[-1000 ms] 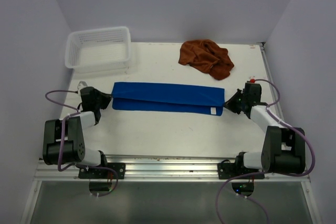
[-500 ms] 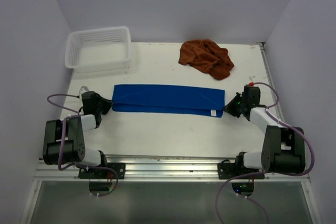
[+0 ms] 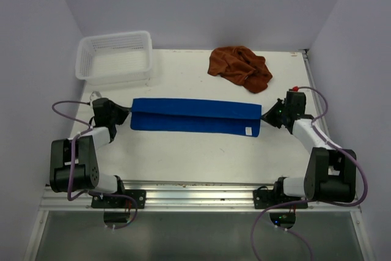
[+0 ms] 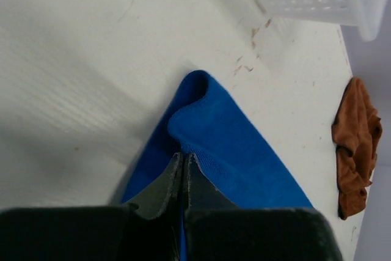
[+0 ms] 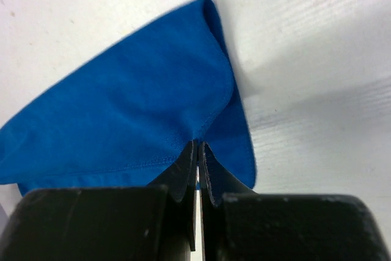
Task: Roll the towels
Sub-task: Fold the towel
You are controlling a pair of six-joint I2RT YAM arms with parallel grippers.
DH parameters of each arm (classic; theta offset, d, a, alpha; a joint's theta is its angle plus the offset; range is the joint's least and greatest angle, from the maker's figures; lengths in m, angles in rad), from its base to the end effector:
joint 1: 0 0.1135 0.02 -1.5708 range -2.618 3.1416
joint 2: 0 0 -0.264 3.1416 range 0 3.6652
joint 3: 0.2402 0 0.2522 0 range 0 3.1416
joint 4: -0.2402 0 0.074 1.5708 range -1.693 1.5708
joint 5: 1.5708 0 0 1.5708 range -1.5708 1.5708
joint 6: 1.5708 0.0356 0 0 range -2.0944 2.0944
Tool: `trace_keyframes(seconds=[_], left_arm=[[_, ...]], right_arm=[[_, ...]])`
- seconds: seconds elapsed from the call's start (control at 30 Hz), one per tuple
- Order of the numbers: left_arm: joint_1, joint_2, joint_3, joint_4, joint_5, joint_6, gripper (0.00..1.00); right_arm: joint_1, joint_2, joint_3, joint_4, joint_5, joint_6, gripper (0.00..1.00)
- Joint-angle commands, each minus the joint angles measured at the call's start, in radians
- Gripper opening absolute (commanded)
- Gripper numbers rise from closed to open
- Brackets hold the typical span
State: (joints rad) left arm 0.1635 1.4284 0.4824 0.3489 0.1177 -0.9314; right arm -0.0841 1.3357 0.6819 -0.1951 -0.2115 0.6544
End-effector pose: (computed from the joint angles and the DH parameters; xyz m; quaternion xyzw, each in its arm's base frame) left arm 0.2621 0.0390 0.1498 -0.4357 0.7677 -0.2231 0.4136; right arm 0.2610 -0.0145 0.1872 0.3010 0.8811 0.1936 0.3092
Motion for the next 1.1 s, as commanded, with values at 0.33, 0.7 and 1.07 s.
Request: trace_keyframes(seconds=[0.33,0.7,1.07], left_arm=[[0.019,-0.091,0.044,-0.062,-0.018,0.037,0.00],[0.028,-0.129,-0.025,-0.054,-0.033,0.048,0.00],[0.030,-0.118,-0.070,-0.042,-0.026,0.060,0.00]], right_arm=[[0.003,-0.110,0.099,-0.122,0.072,-0.019,0.00],[0.003,-0.155,0.030,-0.135,0.086,-0.038,0.00],[0.003,-0.129,-0.061,-0.087,0.072,-0.042,0.00]])
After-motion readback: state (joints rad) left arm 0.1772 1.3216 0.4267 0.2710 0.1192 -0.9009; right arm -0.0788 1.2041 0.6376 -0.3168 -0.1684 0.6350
